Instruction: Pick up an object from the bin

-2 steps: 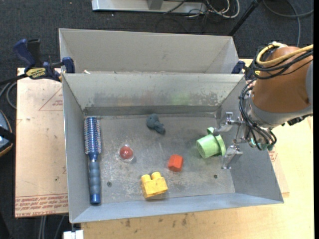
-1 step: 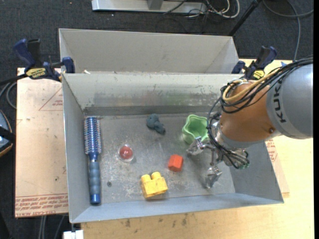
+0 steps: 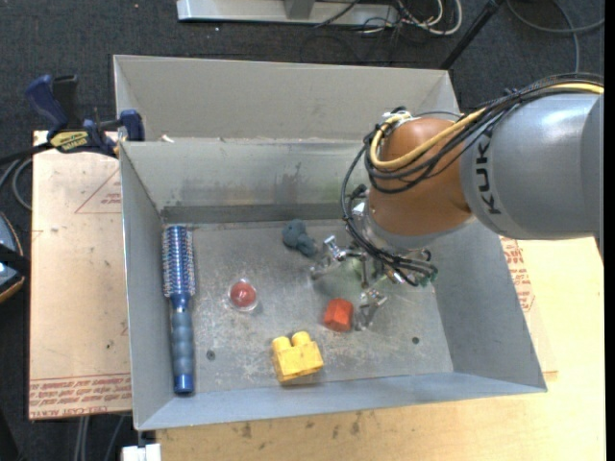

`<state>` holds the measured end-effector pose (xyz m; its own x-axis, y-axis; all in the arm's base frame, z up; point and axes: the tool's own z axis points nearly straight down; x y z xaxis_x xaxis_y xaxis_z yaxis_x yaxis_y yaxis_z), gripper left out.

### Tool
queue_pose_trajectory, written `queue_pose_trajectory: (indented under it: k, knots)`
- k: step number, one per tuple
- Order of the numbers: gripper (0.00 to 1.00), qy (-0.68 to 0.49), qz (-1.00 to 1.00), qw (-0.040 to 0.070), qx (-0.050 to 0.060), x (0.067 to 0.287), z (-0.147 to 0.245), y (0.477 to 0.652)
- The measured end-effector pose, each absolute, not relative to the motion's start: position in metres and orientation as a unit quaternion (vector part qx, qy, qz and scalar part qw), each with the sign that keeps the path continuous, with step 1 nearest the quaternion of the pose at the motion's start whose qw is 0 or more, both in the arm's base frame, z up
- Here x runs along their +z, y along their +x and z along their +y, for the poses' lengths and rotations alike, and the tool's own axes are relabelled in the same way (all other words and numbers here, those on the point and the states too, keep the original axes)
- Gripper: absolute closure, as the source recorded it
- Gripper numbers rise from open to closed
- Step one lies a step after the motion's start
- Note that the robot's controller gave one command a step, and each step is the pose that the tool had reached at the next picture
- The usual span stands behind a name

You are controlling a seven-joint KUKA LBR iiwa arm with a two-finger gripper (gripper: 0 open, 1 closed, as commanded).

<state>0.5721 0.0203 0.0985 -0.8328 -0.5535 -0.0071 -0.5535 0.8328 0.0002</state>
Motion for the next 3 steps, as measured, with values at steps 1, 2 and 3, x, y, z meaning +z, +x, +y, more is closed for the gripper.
queue_pose_trajectory:
  k: [1,2,3]
  knots:
    - [0.0,-0.543,0.84,0.013,-0.003,0.077,-0.012,0.526]
    - [1.0,-0.543,0.84,0.007,-0.004,0.077,-0.015,0.525]
    - [1.0,-0.568,0.823,0.005,-0.002,0.206,-0.007,0.547]
